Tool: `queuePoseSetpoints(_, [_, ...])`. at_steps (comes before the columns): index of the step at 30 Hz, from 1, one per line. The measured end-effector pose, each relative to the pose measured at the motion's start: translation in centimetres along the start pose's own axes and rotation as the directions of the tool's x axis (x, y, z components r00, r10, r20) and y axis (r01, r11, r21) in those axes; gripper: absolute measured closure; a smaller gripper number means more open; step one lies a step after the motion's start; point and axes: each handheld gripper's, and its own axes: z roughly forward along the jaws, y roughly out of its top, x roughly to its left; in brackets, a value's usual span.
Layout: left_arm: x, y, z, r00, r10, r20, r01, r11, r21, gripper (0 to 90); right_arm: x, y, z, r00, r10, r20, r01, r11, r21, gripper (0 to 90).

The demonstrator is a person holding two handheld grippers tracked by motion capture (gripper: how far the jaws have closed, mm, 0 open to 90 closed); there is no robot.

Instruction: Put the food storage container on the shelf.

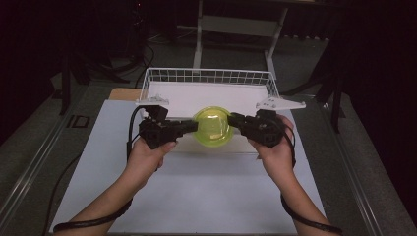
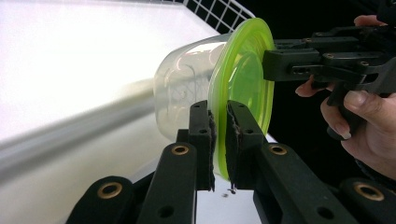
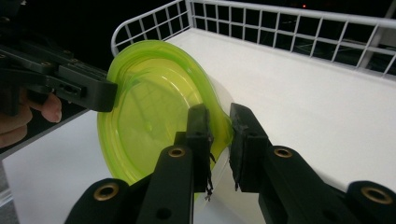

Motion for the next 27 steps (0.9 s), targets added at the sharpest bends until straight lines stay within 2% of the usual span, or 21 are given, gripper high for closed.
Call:
queuePoseSetpoints(7, [0.5, 1.8, 0.7, 0.9995, 0.002, -0.03, -0.002, 1.0, -0.004, 82.2, -1.1, 1.8, 0.7, 0.9997, 0.003, 0.025, -0.003, 1.0, 0.018, 78.7])
queuePoseSetpoints(10, [1.2, 2.5, 1.3, 0.9993, -0.013, -0.034, 0.013, 0.9999, 0.009, 81.9, -2.1, 2.6, 1.5, 0.9993, 0.025, 0.026, -0.026, 0.999, 0.041, 78.5])
queuePoseSetpoints(15, [2.0, 3.0, 2.0, 0.9987, -0.032, -0.039, 0.033, 0.9995, 0.006, 81.1, -3.0, 3.1, 2.2, 0.9986, 0.046, 0.026, -0.048, 0.996, 0.073, 78.8])
queuePoseSetpoints(17, [2.2, 3.1, 2.0, 0.9984, -0.046, -0.033, 0.046, 0.9989, -0.001, 81.0, -3.3, 3.3, 2.3, 0.9977, 0.067, 0.012, -0.068, 0.994, 0.08, 79.1])
queuePoseSetpoints(20, [2.3, 3.4, 2.2, 0.9986, -0.039, -0.035, 0.039, 0.9993, 0.0, 80.0, -3.8, 3.7, 2.5, 0.9956, 0.094, -0.004, -0.093, 0.991, 0.101, 79.0])
queuePoseSetpoints(25, [2.7, 3.9, 2.4, 0.9974, -0.047, -0.054, 0.047, 0.9988, -0.012, 79.4, -3.9, 4.6, 2.8, 0.9965, 0.083, 0.008, -0.084, 0.991, 0.107, 78.8])
queuePoseSetpoints(27, [3.1, 4.2, 2.5, 0.9969, -0.061, -0.05, 0.061, 0.9981, -0.008, 79.5, -4.2, 4.9, 3.2, 0.9933, 0.115, 0.004, -0.115, 0.986, 0.124, 78.7])
